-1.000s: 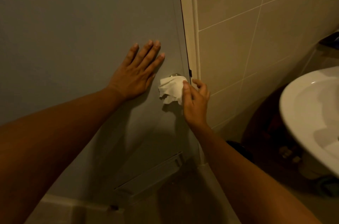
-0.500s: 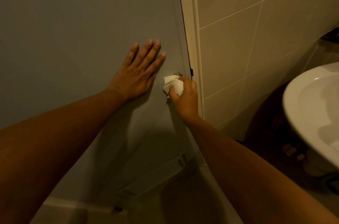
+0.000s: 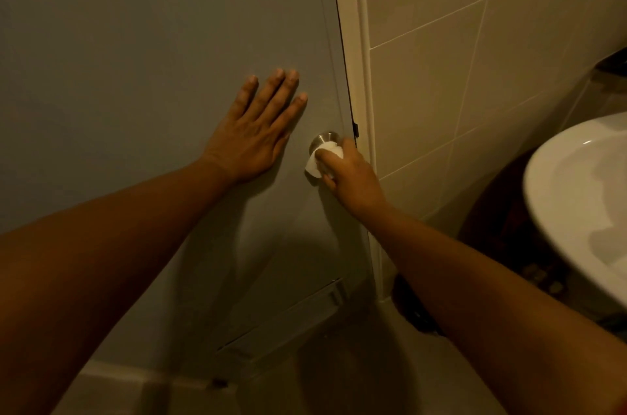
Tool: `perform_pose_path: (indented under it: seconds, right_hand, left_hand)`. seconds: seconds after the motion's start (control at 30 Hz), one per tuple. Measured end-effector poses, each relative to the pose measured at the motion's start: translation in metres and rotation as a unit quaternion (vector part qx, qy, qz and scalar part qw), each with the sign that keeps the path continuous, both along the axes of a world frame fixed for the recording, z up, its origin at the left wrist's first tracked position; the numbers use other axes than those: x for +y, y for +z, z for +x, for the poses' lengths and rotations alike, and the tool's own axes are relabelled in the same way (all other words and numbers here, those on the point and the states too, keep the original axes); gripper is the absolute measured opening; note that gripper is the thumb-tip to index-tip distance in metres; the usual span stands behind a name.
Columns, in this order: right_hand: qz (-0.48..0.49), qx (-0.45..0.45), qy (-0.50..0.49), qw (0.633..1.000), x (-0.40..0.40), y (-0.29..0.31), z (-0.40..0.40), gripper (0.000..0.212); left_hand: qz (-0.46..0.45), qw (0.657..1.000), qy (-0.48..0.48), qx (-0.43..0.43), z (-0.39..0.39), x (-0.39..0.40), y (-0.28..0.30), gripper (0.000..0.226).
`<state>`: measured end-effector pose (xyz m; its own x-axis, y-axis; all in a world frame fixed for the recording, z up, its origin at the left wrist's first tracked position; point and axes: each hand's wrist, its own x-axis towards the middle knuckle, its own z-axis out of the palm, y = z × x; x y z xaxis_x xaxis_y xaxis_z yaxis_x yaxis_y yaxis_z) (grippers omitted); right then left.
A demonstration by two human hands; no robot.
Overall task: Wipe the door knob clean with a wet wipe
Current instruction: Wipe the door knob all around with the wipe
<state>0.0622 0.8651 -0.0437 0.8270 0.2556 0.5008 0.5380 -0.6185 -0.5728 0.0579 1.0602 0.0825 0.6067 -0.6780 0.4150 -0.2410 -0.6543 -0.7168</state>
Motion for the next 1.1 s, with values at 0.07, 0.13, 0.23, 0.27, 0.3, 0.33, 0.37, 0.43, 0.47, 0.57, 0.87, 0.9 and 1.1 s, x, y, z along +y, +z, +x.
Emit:
perform_pose_path:
  seconds: [0.07,0.13,0.23,0.27,0.3,0.33,0.37,0.43,0.47,0.57,0.87,0.9,1.1]
  right_hand:
    - [-0.116,-0.079,0.019,0.990,-0.009,0.001,0.006,0.043]
    - [-0.130,-0.082,0.018,0.988,-0.010,0.004,0.007,0.042]
    - [0.076,0.068,-0.015,0.995,0.002,0.011,0.000,0.035]
    - [0.175,0.129,-0.029,0.976,0.007,0.013,-0.004,0.033]
    - [0.275,0.187,-0.036,0.942,0.013,0.016,-0.008,0.029]
    - [0.374,0.241,-0.033,0.895,0.018,0.019,-0.011,0.025]
    - [0.462,0.289,-0.025,0.838,0.021,0.022,-0.013,0.024]
    - [0.575,0.359,0.002,0.735,0.022,0.025,-0.017,0.030]
    - [0.605,0.381,0.019,0.698,0.021,0.026,-0.018,0.035]
    - [0.638,0.390,0.075,0.660,0.017,0.023,-0.023,0.045]
    - [0.402,0.300,0.035,0.864,-0.024,0.007,-0.030,0.034]
    - [0.364,0.292,0.035,0.884,-0.027,0.007,-0.027,0.038]
    - [0.114,0.155,0.053,0.980,-0.041,0.013,-0.013,0.046]
  left_hand:
    - [0.002,1.000,0.000,-0.003,-0.001,-0.001,0.000,0.064]
    - [0.004,1.000,-0.002,-0.003,-0.001,-0.001,0.000,0.064]
    - [0.003,1.000,-0.007,-0.007,-0.003,-0.002,0.001,0.063]
    - [0.002,1.000,-0.007,-0.008,-0.003,-0.001,0.001,0.063]
    - [0.003,1.000,-0.007,-0.008,-0.003,-0.001,0.001,0.063]
    - [0.005,1.000,-0.006,-0.008,-0.002,-0.001,0.002,0.063]
    - [0.006,1.000,-0.004,-0.007,-0.002,-0.002,0.001,0.063]
    - [0.006,1.000,-0.001,-0.006,-0.001,-0.001,0.001,0.063]
    - [0.005,1.000,-0.002,-0.007,0.000,-0.001,0.000,0.063]
    - [0.003,1.000,-0.004,-0.010,0.002,0.002,-0.001,0.064]
    - [0.002,1.000,-0.005,-0.010,0.002,0.001,-0.001,0.064]
    - [0.001,1.000,-0.005,-0.009,0.002,0.001,0.000,0.064]
    - [-0.002,1.000,-0.005,-0.005,-0.002,-0.002,0.001,0.062]
